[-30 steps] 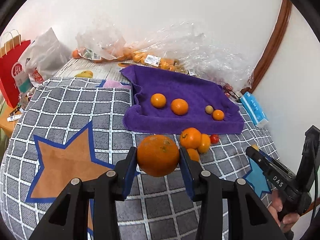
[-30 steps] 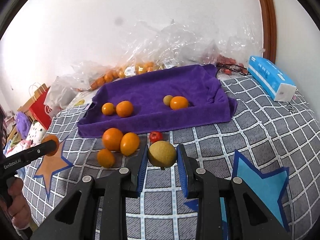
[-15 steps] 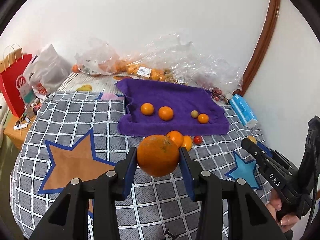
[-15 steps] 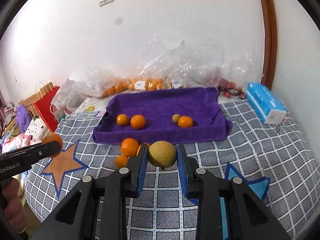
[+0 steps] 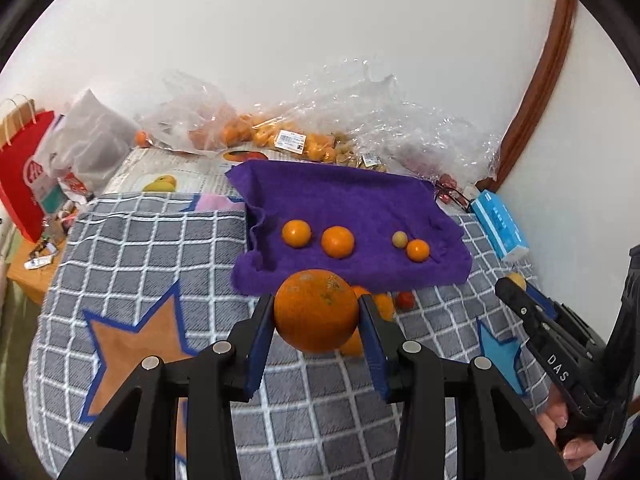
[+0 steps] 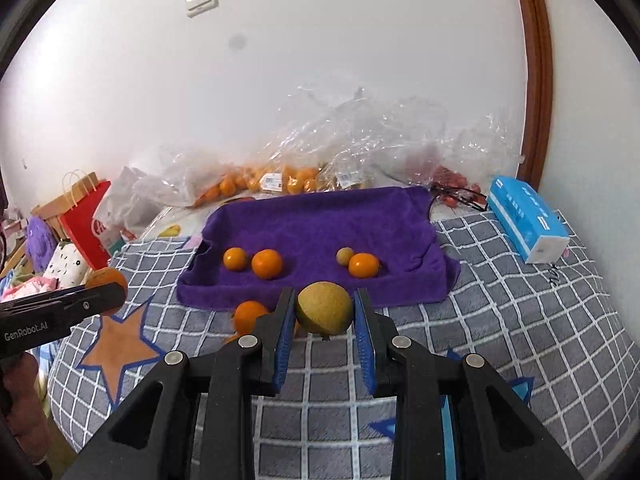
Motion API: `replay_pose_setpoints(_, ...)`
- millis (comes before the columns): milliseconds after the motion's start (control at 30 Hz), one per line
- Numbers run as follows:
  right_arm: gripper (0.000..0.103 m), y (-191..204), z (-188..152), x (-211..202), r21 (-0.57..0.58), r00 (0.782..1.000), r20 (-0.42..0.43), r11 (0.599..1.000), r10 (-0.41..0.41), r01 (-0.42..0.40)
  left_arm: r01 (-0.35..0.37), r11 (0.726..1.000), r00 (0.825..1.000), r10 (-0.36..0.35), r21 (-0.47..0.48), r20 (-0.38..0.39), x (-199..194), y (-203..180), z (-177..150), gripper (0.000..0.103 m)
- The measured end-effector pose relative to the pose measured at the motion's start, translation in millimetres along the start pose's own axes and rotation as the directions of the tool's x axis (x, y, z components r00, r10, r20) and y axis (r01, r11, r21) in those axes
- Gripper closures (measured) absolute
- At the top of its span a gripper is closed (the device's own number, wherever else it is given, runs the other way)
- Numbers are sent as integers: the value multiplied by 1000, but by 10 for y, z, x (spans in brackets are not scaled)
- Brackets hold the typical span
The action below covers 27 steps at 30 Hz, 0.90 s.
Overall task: Organize fruits
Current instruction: 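Lower the held lemon and orange onto the purple towel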
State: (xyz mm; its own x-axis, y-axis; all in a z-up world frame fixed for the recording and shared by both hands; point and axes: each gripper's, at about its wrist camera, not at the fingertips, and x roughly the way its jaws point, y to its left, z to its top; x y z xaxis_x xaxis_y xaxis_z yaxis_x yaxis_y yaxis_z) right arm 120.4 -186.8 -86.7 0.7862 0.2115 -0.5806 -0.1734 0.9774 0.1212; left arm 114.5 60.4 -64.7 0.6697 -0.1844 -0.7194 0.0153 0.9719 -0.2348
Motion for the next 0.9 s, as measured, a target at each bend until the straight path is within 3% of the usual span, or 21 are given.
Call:
replay_pose_setpoints(467, 74, -237, 268, 1062, -3, 995, -102, 1000, -20, 20, 4, 1000, 992, -7, -24, -129, 961, 91, 455, 63)
replay_pose_setpoints(900, 74, -450, 199, 1547, 6, 984, -173, 999, -51, 53, 35, 999, 971, -40, -25, -237, 1439, 81, 441, 63)
